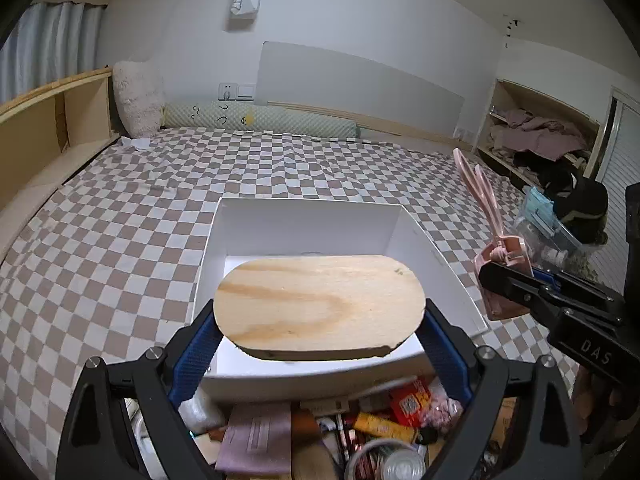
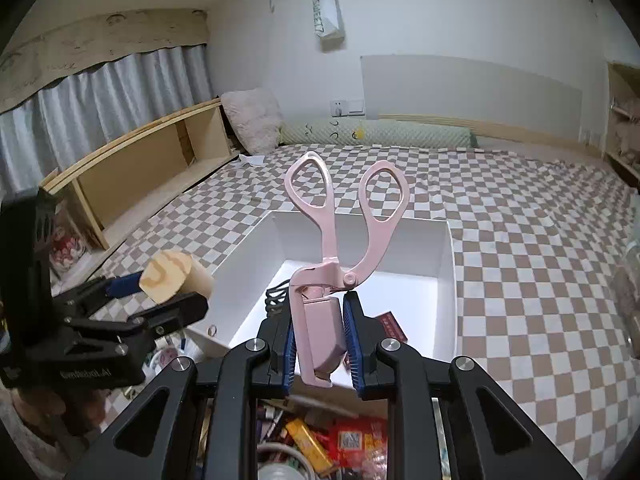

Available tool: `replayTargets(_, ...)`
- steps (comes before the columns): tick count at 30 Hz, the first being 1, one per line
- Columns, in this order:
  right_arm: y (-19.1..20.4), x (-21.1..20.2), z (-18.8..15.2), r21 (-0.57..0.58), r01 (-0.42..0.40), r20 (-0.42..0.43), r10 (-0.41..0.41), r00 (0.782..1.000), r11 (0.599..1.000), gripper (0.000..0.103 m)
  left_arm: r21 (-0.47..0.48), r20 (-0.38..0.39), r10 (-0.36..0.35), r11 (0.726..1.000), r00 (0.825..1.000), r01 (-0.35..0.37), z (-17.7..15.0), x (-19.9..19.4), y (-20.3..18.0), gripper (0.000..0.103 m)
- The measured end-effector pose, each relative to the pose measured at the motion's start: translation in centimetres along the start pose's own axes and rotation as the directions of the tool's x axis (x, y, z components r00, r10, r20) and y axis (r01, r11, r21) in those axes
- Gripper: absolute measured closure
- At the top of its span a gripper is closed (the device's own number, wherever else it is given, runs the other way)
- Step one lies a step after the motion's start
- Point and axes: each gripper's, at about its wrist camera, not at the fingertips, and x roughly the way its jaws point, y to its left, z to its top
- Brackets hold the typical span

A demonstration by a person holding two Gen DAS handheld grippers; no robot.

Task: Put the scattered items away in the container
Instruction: 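Open the right gripper to drop the scissors while the left gripper drops the wooden lid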

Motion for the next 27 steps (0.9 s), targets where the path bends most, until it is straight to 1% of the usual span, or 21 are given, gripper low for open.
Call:
replayTargets(5, -0.7, 2.6, 0.9, 0.012, -0.002, -0.038, 0.002, 0.999, 1.000, 0.081, -0.014, -0.029, 0.012, 1.000, 1.000, -0.012, 0.4, 2.4, 0.6, 0.009)
replayTargets(12, -1.9, 6.6, 1.2, 0.028, 0.005, -0.128, -0.001, 0.992, 1.000, 0.081, 0.003, -0.076, 0.058, 0.998, 0.995, -0.058, 0.8, 5.8, 1.1, 0.009)
replayTargets(15, -2.7, 8.2, 1.0, 0.060, -0.013, -0.180, 0.024, 0.983, 0.998, 0.081, 0.002, -0.096, 0.071, 0.997, 0.993, -0.071, 0.9, 6.9, 1.3, 0.009)
replayTargets(20, -3.6, 11.0, 0.6, 0.082, 0.001, -0.256, 0.021, 0.966, 0.997, 0.081, 0.024, -0.125, 0.100, 0.995, 0.987, -0.098, 0.7, 8.7, 1.3, 0.009)
replayTargets(23, -3.7, 12.0, 0.5, 0.082, 0.009, -0.280, 0.015, 0.960, 0.997, 0.081, 0.029, -0.139, 0.106, 0.994, 0.985, -0.103, 0.4, 9.4, 1.4, 0.009)
replayTargets(27, -3.9, 13.3, 0.4, 0.115, -0.011, -0.314, 0.047, 0.948, 0.993, 0.081, 0.033, -0.148, 0.116, 0.993, 0.982, -0.113, 0.0, 9.9, 1.6, 0.009)
